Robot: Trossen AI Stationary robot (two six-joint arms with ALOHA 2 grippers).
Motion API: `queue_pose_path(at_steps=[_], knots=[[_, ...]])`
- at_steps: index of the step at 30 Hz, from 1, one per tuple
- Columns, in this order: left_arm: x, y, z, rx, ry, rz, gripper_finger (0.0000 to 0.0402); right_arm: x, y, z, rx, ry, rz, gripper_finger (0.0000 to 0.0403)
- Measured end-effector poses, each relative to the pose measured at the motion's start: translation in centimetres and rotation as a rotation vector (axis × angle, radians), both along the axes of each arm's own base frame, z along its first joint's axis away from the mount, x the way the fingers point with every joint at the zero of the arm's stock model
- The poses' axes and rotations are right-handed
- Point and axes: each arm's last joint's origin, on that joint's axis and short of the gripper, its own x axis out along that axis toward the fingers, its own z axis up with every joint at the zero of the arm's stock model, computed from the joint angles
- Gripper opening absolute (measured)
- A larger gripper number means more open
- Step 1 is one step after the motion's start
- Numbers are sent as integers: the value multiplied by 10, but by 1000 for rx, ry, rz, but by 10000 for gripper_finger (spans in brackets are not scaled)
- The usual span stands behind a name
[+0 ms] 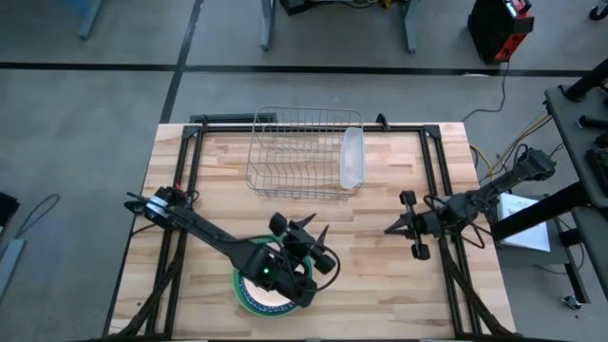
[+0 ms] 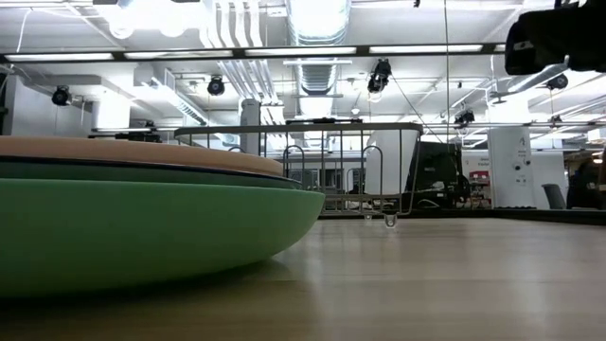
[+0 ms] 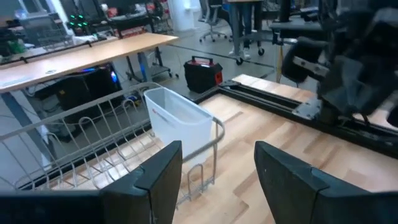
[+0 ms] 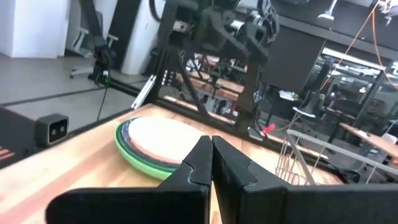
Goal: Sort dishes
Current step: Move the light pink plate to the center of the table
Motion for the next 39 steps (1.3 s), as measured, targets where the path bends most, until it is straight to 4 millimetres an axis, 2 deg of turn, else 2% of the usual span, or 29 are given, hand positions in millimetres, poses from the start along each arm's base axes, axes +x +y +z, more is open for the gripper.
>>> queue_pose_path(at_steps=[9,28,34,39], knots=[[1,4,1,17,-6,24,192,-1,3,0,-18,-8,94,0],[2,5,1,31,11,23,192,-1,4,-2,-72,-9,144,0],[12,17,5,-10,-29,33,192,-1,4,-1,-57,-12,142,0],[25,32,5,-58,100,-113,192,-1,3,-2,-50,-3,114,0]])
